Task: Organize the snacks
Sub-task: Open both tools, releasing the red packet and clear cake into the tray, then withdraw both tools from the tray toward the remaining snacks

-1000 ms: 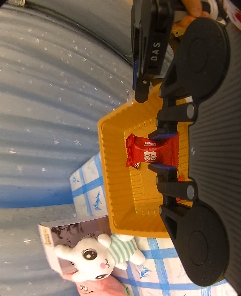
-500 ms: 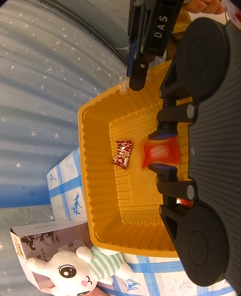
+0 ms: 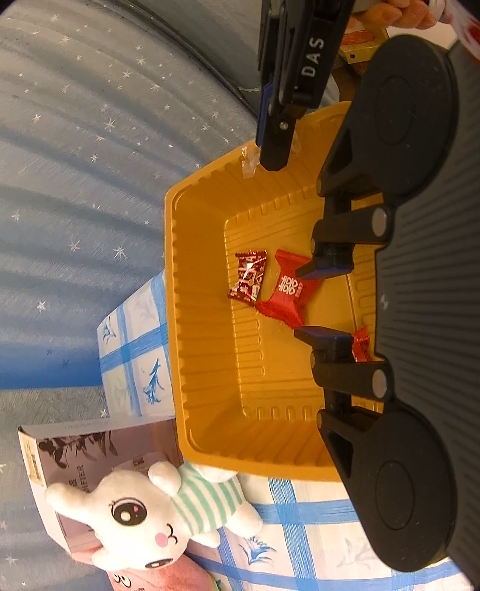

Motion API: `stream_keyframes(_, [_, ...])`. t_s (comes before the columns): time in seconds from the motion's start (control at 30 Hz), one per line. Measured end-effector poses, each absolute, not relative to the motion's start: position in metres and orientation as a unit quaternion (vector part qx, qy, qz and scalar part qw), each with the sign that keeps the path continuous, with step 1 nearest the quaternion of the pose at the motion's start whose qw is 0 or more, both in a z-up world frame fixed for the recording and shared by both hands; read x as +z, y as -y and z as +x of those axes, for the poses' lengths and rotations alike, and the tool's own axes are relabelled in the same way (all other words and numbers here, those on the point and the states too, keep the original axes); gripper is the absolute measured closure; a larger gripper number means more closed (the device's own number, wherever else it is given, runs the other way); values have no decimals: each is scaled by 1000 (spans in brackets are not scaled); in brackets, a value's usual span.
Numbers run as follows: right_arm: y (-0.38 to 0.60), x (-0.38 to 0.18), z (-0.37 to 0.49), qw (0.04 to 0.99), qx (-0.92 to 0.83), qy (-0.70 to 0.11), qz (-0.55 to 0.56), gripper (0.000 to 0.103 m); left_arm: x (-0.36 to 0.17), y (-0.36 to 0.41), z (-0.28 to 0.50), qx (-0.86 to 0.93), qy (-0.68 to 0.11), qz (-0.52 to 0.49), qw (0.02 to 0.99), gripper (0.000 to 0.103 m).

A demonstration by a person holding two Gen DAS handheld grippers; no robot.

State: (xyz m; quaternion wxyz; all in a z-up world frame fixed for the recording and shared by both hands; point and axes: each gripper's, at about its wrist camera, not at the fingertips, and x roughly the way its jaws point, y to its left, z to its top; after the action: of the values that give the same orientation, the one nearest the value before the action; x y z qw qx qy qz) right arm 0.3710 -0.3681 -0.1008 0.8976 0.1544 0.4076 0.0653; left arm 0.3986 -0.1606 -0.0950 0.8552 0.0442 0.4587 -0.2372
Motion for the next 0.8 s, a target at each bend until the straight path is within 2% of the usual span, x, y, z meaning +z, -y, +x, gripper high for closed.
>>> stream_keyframes(0.3, [360,-104,379,903,68,-396,154,81,-92,144,396,-226,-453,43,861,78])
stream_keyframes(0.37, [359,-103,379,902,68,-397,154,72,-91,141,394,-225,-452,44,862,78])
stream_keyframes(0.4, [360,-102,379,902,69,-397,155,60,-90,139,393,-225,-451,44,863,77])
stream_keyframes(0.43, [360,-100,378,902,69,-395,157,53,-88,138,392,-225,-450,45,863,77])
stream_keyframes(0.8, [362,-82,346,906,87,-384,155,43,-64,119,366,-225,-429,39,874,74])
